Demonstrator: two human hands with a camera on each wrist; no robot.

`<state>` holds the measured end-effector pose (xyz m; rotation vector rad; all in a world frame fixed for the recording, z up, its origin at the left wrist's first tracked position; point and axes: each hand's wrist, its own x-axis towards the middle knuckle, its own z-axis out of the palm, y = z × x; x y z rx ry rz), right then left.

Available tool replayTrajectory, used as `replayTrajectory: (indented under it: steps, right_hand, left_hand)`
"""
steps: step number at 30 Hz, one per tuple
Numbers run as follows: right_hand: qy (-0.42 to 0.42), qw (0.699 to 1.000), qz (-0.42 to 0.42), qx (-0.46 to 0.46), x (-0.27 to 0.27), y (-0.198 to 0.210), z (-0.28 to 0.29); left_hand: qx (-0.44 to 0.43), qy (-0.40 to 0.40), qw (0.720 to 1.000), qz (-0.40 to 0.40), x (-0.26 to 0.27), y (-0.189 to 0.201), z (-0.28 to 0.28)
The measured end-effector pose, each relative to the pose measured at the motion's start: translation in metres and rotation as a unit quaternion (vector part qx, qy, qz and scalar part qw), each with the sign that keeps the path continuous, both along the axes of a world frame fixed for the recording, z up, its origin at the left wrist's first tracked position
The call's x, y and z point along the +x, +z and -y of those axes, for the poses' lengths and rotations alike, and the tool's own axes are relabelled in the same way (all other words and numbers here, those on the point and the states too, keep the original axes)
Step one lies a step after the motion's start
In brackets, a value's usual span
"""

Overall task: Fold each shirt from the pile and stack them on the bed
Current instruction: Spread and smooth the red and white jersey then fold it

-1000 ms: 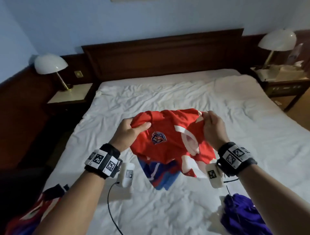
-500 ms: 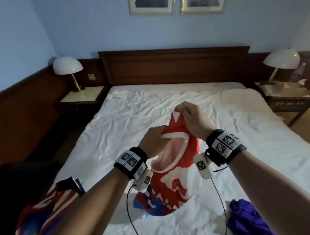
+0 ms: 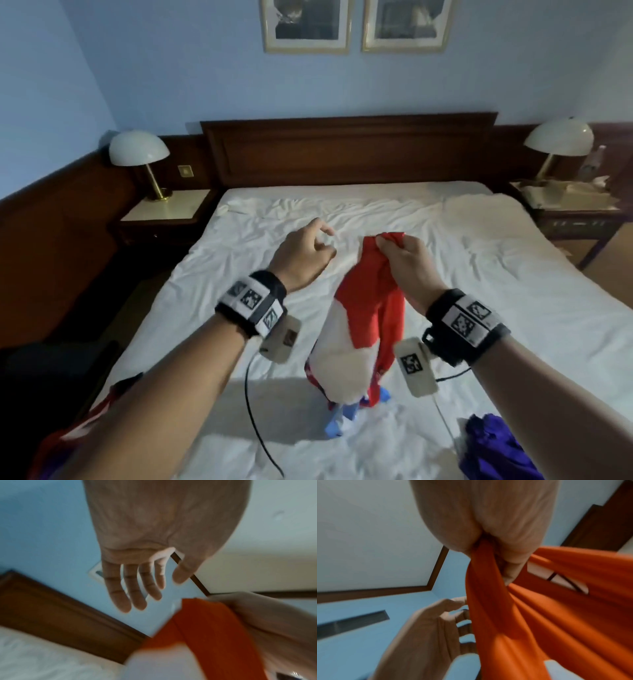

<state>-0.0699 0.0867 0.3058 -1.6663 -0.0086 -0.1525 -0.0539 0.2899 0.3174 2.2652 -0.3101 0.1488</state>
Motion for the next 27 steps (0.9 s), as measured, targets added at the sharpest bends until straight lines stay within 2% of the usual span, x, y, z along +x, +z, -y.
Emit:
replayTrajectory:
  steps: [1,2,4,5,6,8,10,12,15,17,19,23,25,27]
  right_hand:
    - [-0.014,1.0,0.001,0.026,0.003,0.003,-0.002]
    - [-0.022,0.999,0.005,0.045,0.004,0.008,-0.004]
    - [-0.017,0.998,0.008,0.062,0.01,0.014,-0.006]
    - [-0.006,0.998,0.009,0.063,0.011,0.017,-0.006]
    - [0.009,0.998,0.01,0.067,0.013,0.017,-0.005]
    - [0.042,0.997,0.02,0.066,0.012,0.015,0.0]
    - [0.059,0.997,0.051,0.015,0.005,0.001,0.01]
    - [0.054,0.997,0.054,-0.033,-0.01,-0.024,0.02]
    - [0.093,0.994,-0.002,-0.065,-0.036,-0.081,0.024]
    - [0.148,0.979,-0.011,-0.141,-0.048,-0.115,0.019]
    - [0.15,0.97,-0.031,-0.188,-0.047,-0.143,0.011]
    - [0.035,0.979,-0.054,-0.194,-0.026,-0.155,0.002]
    - [0.014,0.979,-0.038,-0.2,-0.014,-0.142,0.005]
    - [0.005,0.985,-0.023,-0.171,-0.006,-0.119,0.007]
  left_hand:
    - [-0.096,-0.005,0.995,-0.023,-0.012,-0.009,0.008]
    - [-0.156,-0.021,0.986,-0.049,-0.023,-0.021,0.017]
    - [-0.154,-0.045,0.984,-0.08,-0.041,-0.046,0.038]
    - [-0.157,-0.024,0.984,-0.082,-0.044,-0.055,0.047]
    - [-0.2,0.005,0.976,-0.08,-0.042,-0.062,0.054]
    - [-0.258,0.05,0.963,-0.065,-0.029,-0.06,0.057]
    - [-0.295,0.046,0.953,-0.051,-0.019,-0.044,0.054]
    - [-0.3,0.053,0.952,-0.023,-0.013,-0.025,0.051]
    - [-0.302,0.059,0.951,0.003,-0.003,-0.005,0.052]
    - [-0.324,0.049,0.945,-0.003,0.002,0.004,0.056]
    - [-0.346,0.051,0.937,-0.019,0.004,0.018,0.062]
    - [-0.377,0.062,0.924,-0.019,0.018,0.039,0.059]
    - [-0.382,0.049,0.922,-0.042,0.03,0.038,0.047]
    - [-0.346,0.03,0.935,-0.074,0.031,0.031,0.036]
